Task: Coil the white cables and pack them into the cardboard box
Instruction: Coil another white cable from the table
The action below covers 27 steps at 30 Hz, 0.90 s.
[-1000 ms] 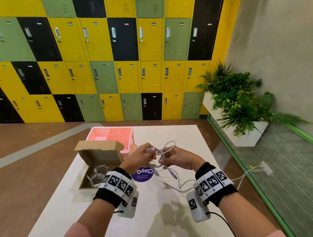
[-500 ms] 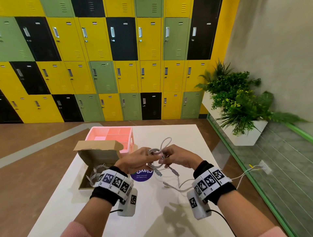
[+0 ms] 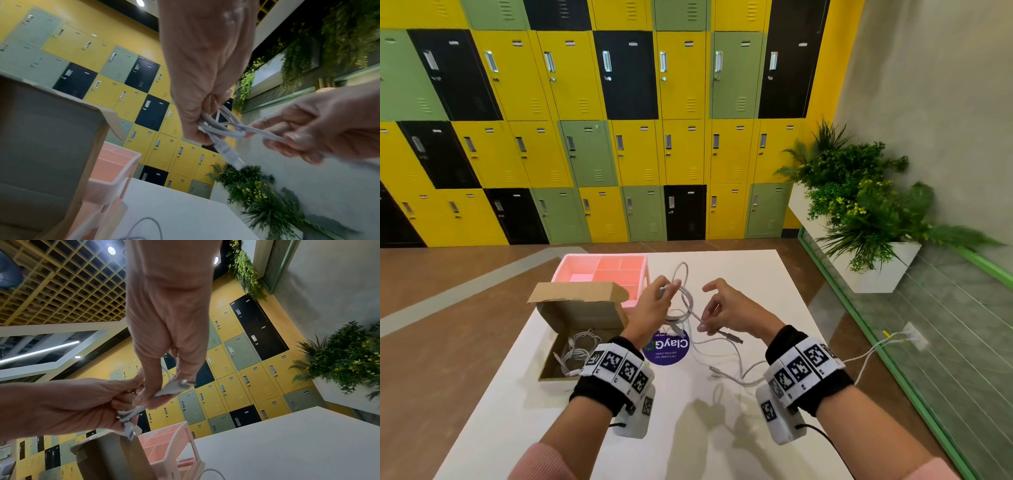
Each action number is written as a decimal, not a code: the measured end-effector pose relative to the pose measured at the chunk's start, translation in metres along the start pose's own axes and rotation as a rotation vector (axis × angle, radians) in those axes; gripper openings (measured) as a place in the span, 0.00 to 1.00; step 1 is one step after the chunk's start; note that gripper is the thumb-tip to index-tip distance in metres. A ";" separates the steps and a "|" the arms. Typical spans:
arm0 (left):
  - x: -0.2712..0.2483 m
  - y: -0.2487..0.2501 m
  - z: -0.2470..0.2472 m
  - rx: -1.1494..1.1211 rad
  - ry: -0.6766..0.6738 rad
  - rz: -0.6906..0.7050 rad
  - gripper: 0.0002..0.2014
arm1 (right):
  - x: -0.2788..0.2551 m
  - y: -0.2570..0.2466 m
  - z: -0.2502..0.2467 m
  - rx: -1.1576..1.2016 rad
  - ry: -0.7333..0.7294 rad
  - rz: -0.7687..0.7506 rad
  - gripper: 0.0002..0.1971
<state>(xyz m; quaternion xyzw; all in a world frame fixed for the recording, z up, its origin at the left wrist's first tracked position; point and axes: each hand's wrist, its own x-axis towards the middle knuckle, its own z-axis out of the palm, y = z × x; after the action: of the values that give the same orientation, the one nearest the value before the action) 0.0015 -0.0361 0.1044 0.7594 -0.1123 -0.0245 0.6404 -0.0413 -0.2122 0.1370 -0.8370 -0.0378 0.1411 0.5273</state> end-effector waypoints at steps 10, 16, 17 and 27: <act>0.007 -0.013 -0.029 -0.065 0.264 0.029 0.21 | -0.007 -0.001 -0.024 -0.519 -0.088 -0.106 0.08; 0.010 -0.011 -0.032 -0.063 0.292 -0.023 0.14 | -0.014 -0.003 -0.046 -0.462 -0.075 -0.110 0.08; 0.009 -0.012 -0.032 -0.060 0.284 -0.026 0.14 | -0.014 -0.002 -0.049 -0.457 -0.052 -0.111 0.07; -0.013 -0.001 -0.028 0.040 -0.072 -0.001 0.09 | -0.006 0.006 -0.053 -0.069 0.204 -0.075 0.09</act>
<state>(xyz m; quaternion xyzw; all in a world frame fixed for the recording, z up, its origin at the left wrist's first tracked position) -0.0056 -0.0062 0.1076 0.7706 -0.1353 -0.0503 0.6207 -0.0330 -0.2625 0.1544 -0.8625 -0.0204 0.0340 0.5044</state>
